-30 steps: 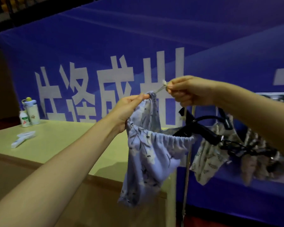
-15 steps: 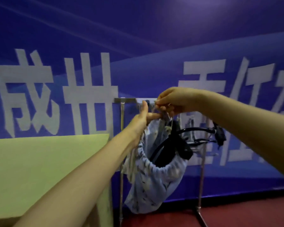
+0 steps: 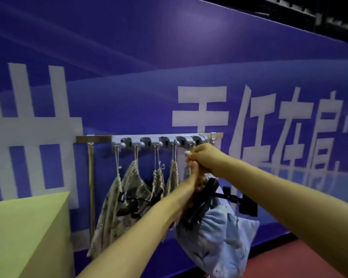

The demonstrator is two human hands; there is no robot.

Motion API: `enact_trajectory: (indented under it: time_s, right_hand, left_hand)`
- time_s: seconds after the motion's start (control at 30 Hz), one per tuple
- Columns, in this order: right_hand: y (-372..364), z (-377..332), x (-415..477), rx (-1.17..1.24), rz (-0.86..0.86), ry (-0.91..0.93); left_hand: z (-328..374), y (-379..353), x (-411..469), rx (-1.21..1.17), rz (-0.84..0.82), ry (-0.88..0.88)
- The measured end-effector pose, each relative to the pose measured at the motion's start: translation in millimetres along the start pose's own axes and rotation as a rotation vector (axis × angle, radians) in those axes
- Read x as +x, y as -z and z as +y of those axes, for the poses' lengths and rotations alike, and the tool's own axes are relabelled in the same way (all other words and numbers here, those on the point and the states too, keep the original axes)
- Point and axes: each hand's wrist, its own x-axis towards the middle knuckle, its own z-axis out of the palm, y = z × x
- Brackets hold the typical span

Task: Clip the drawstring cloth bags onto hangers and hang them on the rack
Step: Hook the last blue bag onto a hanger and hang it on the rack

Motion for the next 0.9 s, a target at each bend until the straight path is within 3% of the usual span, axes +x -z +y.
enact_trajectory:
  time_s: [0.13, 0.3, 0.73, 0.9]
  right_hand:
    - [22, 18, 26, 0.079, -0.065, -0.145]
    - [39, 42, 56, 0.068, -0.156, -0.277]
    - [68, 89, 140, 0.127, 0.129, -0.179]
    - [81, 96, 170, 0.103, 0.141, -0.165]
  left_hand:
    - [-7, -10, 13, 0.262, -0.091, -0.006]
    - [-31, -10, 41, 0.418, -0.157, -0.086]
    - [-54, -5, 134, 0.433, -0.114, -0.333]
    - [-42, -5, 168, 0.476, -0.158, -0.407]
